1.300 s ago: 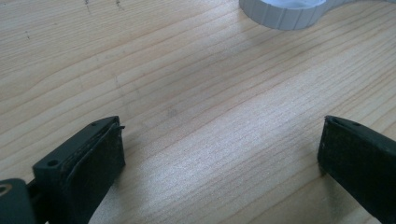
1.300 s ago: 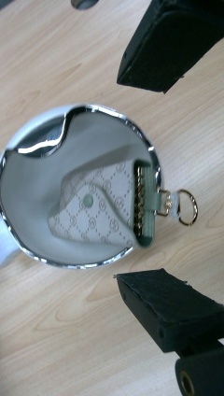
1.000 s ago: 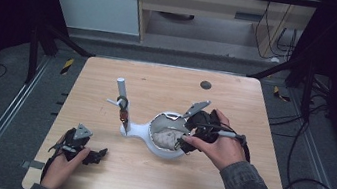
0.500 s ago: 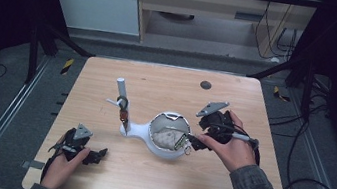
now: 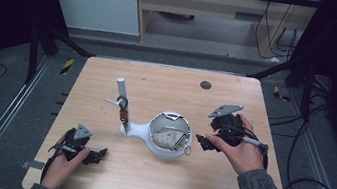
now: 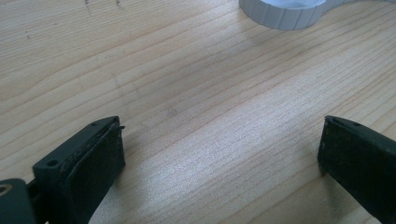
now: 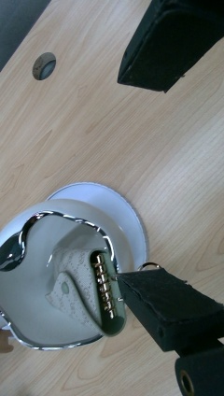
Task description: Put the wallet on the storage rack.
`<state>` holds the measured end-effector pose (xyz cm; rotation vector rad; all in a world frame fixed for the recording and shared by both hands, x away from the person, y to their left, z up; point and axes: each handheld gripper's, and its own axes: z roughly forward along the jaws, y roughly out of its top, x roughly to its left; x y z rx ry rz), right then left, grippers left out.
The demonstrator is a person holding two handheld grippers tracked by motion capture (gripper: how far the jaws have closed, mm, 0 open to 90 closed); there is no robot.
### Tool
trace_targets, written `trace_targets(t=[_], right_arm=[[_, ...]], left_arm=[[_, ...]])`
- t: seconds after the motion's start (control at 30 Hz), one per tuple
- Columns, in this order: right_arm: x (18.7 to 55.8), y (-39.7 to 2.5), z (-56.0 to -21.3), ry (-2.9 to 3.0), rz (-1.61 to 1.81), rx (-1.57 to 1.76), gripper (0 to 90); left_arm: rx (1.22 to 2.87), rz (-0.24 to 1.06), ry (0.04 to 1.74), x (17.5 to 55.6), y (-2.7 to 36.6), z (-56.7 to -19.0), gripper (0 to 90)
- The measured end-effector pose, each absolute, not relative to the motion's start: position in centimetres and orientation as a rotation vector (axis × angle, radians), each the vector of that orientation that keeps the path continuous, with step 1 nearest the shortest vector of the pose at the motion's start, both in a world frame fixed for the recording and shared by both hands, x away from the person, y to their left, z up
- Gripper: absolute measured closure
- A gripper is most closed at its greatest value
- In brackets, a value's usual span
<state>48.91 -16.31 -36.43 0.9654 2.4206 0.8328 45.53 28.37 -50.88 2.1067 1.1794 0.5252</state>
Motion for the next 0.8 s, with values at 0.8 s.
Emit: trace_targets(t=[0.8], right_arm=[[48.4,-20.5,-39.3,2.322,0.889,1.122,5.5]], left_arm=[[2.109,0.525,1.179,45.5,28.4,-50.9,0.0]])
